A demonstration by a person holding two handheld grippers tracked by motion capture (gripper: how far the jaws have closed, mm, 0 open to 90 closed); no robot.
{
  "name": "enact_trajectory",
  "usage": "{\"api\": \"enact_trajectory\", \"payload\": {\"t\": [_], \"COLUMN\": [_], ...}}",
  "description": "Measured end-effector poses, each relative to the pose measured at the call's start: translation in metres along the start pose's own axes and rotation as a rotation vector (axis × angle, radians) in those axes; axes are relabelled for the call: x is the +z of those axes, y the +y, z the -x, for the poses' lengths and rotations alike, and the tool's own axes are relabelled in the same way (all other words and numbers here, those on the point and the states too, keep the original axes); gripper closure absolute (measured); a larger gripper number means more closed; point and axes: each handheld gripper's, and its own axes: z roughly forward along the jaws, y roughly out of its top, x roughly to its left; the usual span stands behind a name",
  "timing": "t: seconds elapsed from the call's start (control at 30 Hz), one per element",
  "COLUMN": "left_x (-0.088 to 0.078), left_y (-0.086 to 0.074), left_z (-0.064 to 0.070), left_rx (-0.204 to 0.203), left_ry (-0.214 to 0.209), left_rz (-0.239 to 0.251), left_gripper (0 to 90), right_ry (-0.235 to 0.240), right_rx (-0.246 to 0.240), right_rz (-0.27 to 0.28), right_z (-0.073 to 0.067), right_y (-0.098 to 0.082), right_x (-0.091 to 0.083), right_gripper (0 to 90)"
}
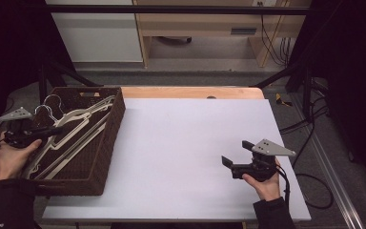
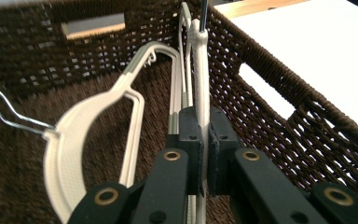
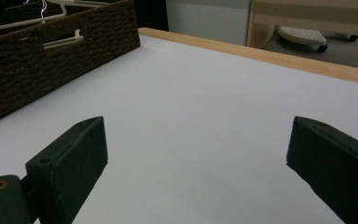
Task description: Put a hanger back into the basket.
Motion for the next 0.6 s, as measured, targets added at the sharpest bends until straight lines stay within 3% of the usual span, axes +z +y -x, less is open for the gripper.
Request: {"api": "enact_trajectory", "payload": {"t": [0.23, 0.33, 0.43, 0.5, 0.6], "left_x": [0.011, 0.013, 0.013, 0.013, 0.004], "left_y": [-0.007, -0.009, -0.010, -0.010, -0.011], "left_z": [0.001, 0.000, 0.001, 0.001, 0.000], "left_rx": [-0.016, -0.027, -0.074, -0.078, -0.088], "left_ry": [0.006, 0.038, 0.054, 0.083, 0.135], "left_rz": [-0.053, -0.093, -0.091, -0.119, -0.091], "left_gripper": [85.9, 85.1, 83.7, 82.7, 78.4], "right_ry": [0.003, 0.005, 0.004, 0.004, 0.007], "right_rx": [-0.001, -0.003, -0.003, -0.003, -0.006], "right_rz": [0.000, -0.002, -0.002, -0.002, -0.001], "right_z": [-0.001, -0.001, -0.001, -0.001, 0.000], "right_y": [0.001, 0.000, 0.000, 0.000, 0.001], "right_x": [0.000, -0.001, -0.001, -0.001, -0.002], "right_gripper": [5.6, 5.6, 5.5, 5.5, 5.5]}}
